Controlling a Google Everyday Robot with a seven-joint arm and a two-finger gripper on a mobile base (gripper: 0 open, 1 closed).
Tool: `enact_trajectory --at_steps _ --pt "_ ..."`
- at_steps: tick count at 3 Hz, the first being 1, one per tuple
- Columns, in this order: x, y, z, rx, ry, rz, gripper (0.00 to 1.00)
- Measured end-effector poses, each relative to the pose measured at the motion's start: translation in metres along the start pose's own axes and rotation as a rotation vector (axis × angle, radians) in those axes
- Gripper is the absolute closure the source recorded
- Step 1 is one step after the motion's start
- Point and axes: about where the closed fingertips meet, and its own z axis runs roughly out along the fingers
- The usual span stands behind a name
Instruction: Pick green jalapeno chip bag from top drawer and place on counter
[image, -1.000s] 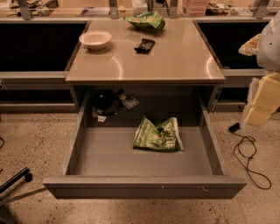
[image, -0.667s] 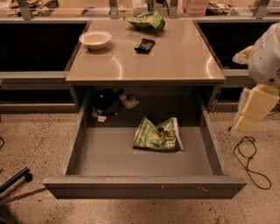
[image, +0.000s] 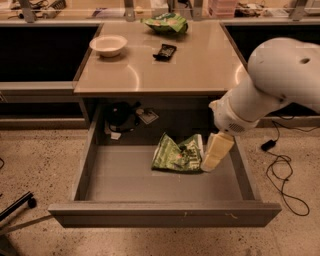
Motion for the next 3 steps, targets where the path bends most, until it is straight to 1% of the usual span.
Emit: enact_trajectory --at_steps 1,2,3 --pt "-0.0066 -0.0173 0.0031 0.060 -0.037 0.005 0.00" --pt "-0.0067 -0.0173 0.0032 0.060 -0.037 0.005 0.00" --pt "-0.0129 -0.0238 0.0124 0.080 -0.044 -0.002 0.00"
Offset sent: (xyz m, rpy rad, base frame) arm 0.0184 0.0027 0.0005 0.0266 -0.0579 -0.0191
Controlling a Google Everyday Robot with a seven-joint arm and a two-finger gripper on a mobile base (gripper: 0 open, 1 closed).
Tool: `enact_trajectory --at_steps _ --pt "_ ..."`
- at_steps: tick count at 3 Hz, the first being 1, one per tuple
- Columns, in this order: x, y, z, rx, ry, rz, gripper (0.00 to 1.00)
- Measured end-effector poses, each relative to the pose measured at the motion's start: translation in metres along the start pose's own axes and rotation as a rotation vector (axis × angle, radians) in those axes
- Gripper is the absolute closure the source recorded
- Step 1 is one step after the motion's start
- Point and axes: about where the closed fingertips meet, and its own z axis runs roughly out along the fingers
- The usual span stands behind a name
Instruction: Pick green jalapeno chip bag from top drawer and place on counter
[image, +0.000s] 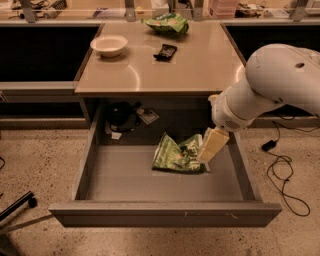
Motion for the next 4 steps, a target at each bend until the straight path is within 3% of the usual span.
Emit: enact_trajectory --at_steps 2,3,4 --pt "-0.044 -0.048 0.061 0.093 -0.061 -0.009 0.00" --pt "-0.046 -0.058 0.088 0.095 -0.070 0.002 0.00" --pt "-0.030 -0.057 0.107 0.087 -0.067 0.037 0.00"
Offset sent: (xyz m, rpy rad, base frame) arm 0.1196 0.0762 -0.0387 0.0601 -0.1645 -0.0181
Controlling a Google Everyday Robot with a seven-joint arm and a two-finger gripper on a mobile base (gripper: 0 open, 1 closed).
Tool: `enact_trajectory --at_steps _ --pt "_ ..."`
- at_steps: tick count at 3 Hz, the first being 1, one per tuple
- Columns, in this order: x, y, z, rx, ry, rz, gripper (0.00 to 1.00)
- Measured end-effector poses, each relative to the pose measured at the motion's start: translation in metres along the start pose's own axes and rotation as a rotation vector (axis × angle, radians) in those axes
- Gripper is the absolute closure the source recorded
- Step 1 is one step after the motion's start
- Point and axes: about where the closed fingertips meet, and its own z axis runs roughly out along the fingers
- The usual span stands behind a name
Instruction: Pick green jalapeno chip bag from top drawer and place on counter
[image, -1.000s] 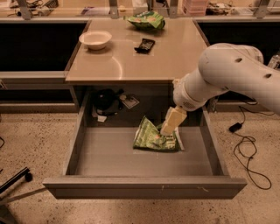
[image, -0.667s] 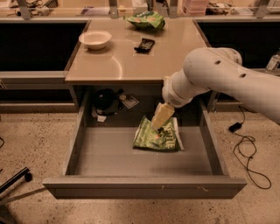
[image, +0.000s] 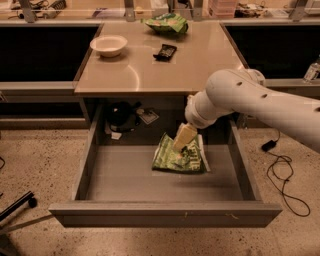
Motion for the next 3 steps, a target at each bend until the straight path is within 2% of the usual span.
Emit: enact_trajectory --at_steps 2,3 --pt "0.036 0.018 0.025 -0.034 0.019 0.051 0.00" --pt "0.048 0.035 0.045 -0.085 0.033 0.053 0.00"
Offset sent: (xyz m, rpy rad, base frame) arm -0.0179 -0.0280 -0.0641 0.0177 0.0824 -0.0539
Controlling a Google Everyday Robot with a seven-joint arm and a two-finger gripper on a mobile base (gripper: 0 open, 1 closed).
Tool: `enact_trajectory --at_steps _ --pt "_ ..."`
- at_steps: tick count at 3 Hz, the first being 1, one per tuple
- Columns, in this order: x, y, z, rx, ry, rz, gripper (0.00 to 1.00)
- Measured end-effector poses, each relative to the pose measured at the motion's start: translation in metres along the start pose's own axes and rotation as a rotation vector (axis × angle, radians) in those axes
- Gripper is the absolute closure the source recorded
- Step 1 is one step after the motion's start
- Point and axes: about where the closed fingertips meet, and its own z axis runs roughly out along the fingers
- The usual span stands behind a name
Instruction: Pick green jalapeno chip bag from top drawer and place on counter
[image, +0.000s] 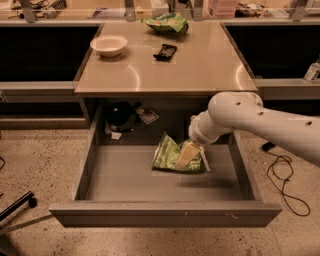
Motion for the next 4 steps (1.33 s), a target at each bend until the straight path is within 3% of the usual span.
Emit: enact_trajectory --at_steps 1,2,3,4 --pt "0.010 0.014 0.025 -0.059 0.016 0.011 0.00" --pt "0.007 0.026 0.045 -0.118 0.011 -0.024 0.00" --pt "0.013 0.032 0.048 -0.163 -0.009 -0.041 0.16" --pt "0.013 0.033 0.048 -0.166 -0.010 -0.046 0.40"
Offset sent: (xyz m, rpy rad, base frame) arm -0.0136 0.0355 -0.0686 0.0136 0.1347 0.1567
